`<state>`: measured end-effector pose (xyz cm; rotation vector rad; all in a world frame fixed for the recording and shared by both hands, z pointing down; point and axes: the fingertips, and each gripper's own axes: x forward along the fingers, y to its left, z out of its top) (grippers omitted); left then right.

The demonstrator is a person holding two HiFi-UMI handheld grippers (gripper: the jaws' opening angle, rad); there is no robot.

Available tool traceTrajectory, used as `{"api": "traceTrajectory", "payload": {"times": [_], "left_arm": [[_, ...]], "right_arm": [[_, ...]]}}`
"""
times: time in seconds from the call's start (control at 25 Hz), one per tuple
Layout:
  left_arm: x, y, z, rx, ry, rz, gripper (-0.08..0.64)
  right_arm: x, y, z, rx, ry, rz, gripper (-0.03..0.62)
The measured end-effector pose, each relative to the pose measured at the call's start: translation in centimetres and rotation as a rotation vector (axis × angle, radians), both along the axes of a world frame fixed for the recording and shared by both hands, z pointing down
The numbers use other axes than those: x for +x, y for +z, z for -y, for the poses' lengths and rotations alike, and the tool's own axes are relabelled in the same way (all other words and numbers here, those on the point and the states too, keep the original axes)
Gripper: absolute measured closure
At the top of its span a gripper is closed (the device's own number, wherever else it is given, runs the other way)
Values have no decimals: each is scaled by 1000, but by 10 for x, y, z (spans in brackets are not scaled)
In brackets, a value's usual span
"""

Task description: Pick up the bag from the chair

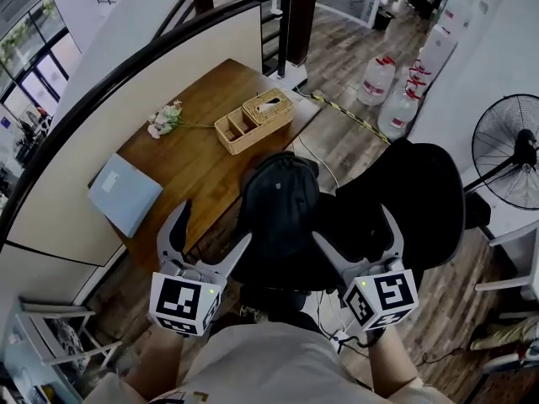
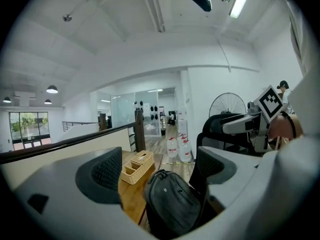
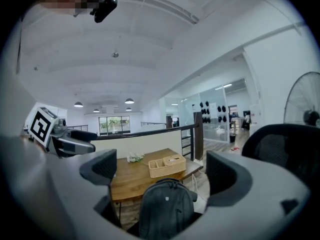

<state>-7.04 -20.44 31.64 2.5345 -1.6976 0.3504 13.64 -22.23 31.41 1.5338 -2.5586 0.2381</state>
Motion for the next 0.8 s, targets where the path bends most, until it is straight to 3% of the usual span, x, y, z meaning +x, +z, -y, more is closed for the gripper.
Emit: {"api": "traceTrajectory", "payload": {"times": [0.36, 0.8], "left_arm": [[14, 26, 32, -56, -94, 26, 107], [4, 101, 69, -198, -47, 57, 107]], "right_arm": [[4, 30, 42, -53, -117, 60, 28], [24, 87, 95, -152, 23, 79, 35]]}}
